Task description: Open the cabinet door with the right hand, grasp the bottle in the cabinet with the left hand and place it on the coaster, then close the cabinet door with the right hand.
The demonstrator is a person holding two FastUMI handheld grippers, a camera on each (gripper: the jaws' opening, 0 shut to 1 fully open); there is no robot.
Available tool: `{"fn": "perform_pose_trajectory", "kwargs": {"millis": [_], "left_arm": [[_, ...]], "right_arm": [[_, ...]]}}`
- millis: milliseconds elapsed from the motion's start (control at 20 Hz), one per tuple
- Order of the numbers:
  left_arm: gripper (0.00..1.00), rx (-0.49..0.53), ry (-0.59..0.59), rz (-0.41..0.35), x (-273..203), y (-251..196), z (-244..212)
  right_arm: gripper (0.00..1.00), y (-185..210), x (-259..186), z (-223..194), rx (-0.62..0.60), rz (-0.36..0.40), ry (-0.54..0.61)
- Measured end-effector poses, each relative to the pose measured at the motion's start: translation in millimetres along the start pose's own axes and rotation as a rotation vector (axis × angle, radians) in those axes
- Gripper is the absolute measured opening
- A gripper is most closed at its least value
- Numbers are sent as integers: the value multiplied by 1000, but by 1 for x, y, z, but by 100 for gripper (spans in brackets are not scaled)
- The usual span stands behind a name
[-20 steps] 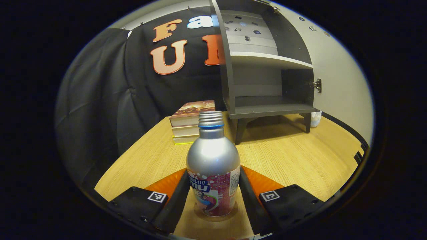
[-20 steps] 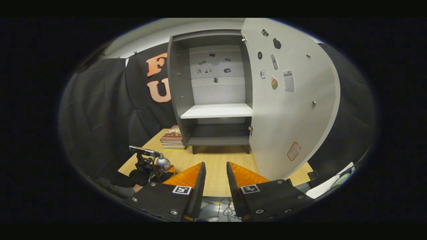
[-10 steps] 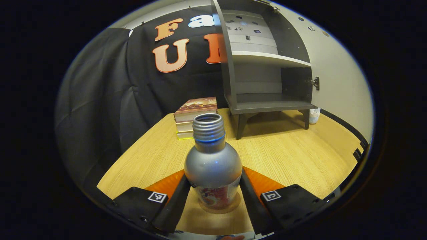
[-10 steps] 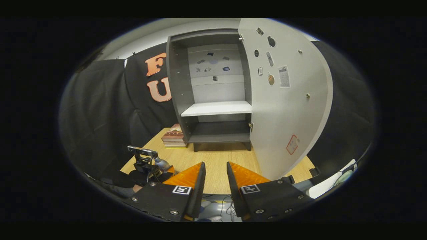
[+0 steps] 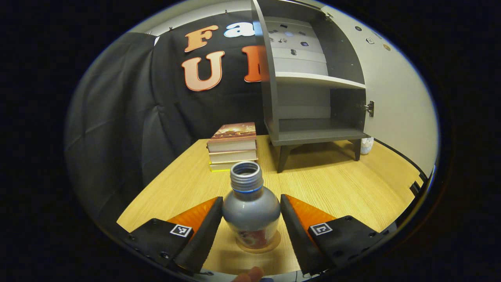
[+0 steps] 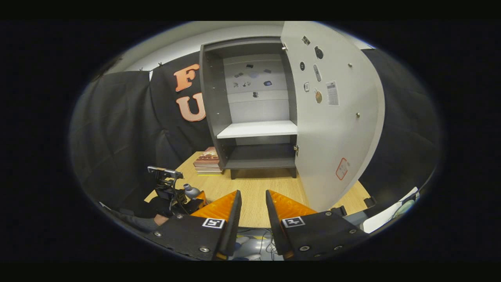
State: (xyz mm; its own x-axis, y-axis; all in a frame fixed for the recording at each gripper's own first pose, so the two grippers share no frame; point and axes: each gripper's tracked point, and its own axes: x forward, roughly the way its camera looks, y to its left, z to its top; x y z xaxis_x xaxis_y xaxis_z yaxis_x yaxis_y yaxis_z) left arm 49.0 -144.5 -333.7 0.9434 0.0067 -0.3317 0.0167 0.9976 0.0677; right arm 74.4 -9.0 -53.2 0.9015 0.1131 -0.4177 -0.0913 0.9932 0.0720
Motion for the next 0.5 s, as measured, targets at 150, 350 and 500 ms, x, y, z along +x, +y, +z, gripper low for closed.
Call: {"fn": "perform_pose_trajectory", "kwargs": {"millis": [150, 350, 500], "left_arm": [[94, 13, -52, 9, -7, 3, 30], [94, 11, -150, 12, -20, 5, 91], [94, -8, -195, -13, -32, -3, 132]], "right_arm": [[39, -1, 0, 7, 0, 1, -38], [39, -10, -1, 25, 4, -31, -126], [39, -25, 3, 42, 4, -68, -205]]}}
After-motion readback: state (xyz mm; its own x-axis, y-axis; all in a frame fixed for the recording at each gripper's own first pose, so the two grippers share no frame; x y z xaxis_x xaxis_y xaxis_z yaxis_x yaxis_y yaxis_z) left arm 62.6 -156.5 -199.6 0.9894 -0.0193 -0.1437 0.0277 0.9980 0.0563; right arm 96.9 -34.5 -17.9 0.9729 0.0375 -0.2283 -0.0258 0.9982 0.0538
